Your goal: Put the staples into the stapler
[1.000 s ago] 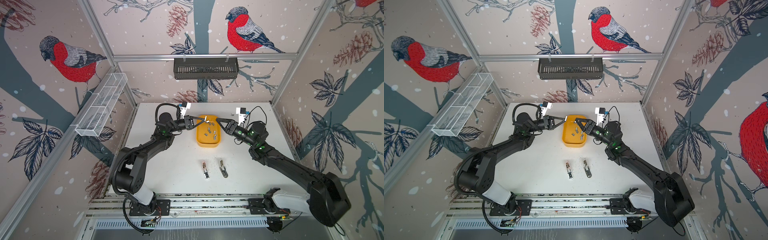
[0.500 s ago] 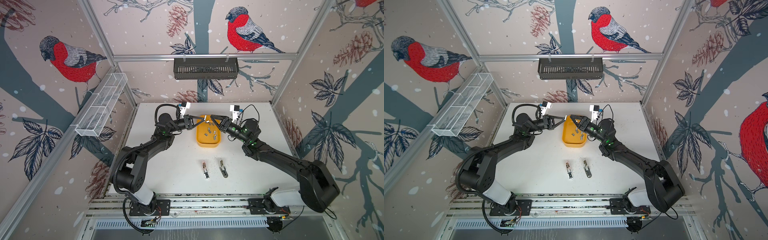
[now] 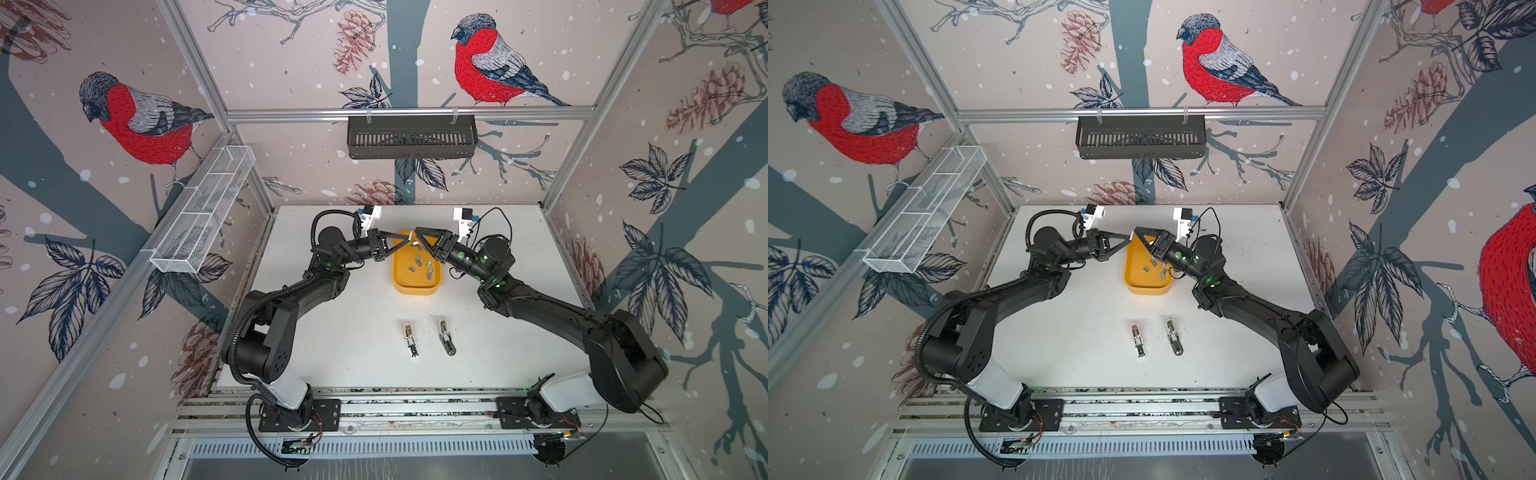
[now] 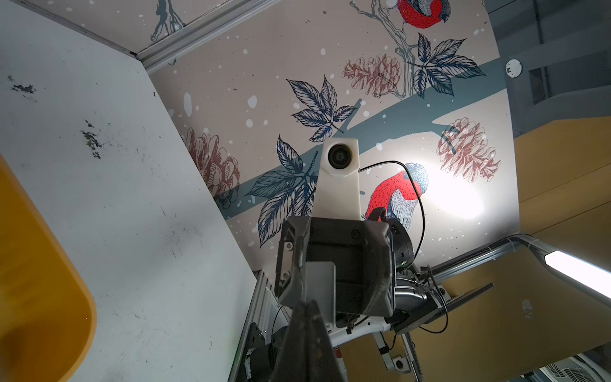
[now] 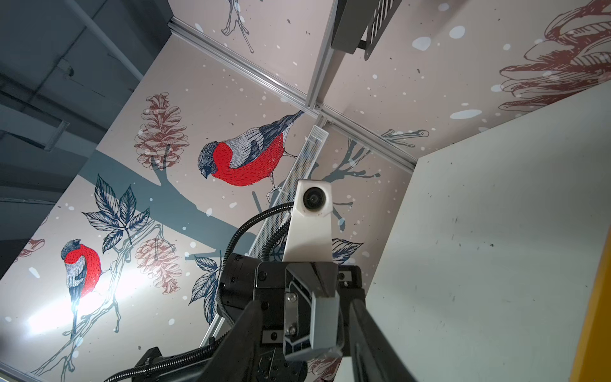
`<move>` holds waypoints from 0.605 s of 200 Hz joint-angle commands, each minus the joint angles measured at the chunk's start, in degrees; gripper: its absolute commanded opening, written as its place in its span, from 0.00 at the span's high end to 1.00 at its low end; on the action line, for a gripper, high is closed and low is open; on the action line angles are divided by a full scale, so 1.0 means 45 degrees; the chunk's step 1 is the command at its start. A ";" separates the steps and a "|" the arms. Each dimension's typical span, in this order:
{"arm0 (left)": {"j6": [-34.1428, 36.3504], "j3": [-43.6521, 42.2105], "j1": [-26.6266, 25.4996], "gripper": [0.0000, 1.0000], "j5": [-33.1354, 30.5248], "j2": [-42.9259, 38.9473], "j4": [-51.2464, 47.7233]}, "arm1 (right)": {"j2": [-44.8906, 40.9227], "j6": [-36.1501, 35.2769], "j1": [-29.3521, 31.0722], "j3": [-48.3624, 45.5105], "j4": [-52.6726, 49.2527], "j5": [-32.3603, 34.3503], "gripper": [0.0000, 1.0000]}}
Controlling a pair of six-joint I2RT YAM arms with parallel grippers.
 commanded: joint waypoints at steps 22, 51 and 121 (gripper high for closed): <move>-0.0299 -0.0022 0.0037 1.00 0.0138 0.0019 0.0943 | 0.0214 0.0206 0.0063 0.0166 0.0807 0.0022 0.56; -0.0279 -0.0012 0.0022 1.00 0.0164 0.0039 0.0983 | 0.0308 0.0245 0.0064 0.0197 0.0894 0.0002 0.57; -0.0217 0.0008 0.0016 1.00 0.0207 0.0097 0.0985 | 0.0566 0.0435 0.0092 0.0285 0.1222 -0.0156 0.57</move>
